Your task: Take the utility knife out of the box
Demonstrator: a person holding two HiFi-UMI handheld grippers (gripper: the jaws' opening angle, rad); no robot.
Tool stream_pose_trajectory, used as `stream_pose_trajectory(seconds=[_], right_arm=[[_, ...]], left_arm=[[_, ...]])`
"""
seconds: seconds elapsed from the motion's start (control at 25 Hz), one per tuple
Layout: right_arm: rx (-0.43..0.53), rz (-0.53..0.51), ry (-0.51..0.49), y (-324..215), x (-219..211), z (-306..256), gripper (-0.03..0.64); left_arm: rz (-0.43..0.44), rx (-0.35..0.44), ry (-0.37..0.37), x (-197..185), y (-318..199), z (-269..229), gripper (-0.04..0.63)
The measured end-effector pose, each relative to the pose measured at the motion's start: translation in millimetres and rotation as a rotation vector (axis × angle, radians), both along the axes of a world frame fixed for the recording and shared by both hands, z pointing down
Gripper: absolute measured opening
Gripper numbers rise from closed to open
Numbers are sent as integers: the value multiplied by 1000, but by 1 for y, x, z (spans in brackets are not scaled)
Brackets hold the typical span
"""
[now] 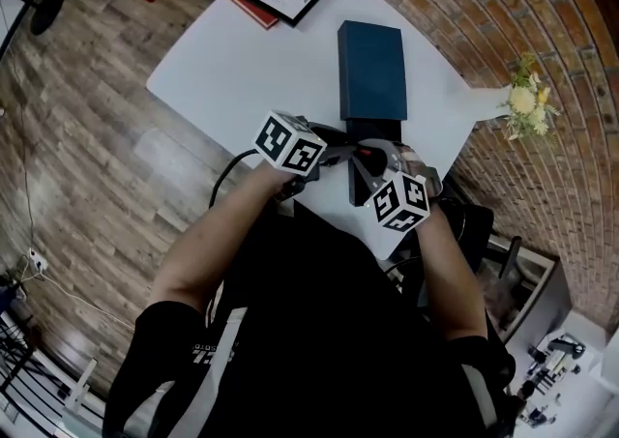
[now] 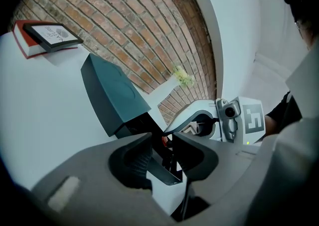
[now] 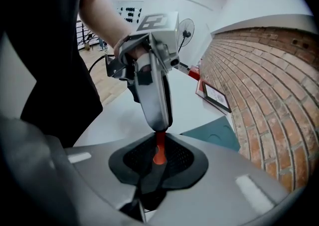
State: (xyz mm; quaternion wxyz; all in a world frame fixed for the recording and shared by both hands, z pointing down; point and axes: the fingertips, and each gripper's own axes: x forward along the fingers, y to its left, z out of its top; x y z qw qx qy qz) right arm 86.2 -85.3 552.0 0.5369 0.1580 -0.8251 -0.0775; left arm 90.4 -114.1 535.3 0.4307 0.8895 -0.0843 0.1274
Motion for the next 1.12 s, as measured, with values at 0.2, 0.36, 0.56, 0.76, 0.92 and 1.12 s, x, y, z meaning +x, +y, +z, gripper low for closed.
stream_pose_trajectory(seconds=[0.2,0.36,0.56,0.76,0.92,1.12], right_arm=[[58,-2,-7,-5,-1,-10,54],[101,8,-23,-8,-1,-19,54],[167,27,-45,-10,-3,-30,58],[197,85,-67,-11,-2,-39,79],[161,140,-56,-9,8,-35,133],[178,162,-81,-1,4,-43,80]], left_arm=[[19,-17,45,5,0,-8,106],[19,0,67,5,-3,-20,58],[14,21,85,1,-6,-31,17],[22,85,83,-3,-3,-44,15],[57,159,71,-9,4,-57,15],[105,247,62,-18,17,-78,15]])
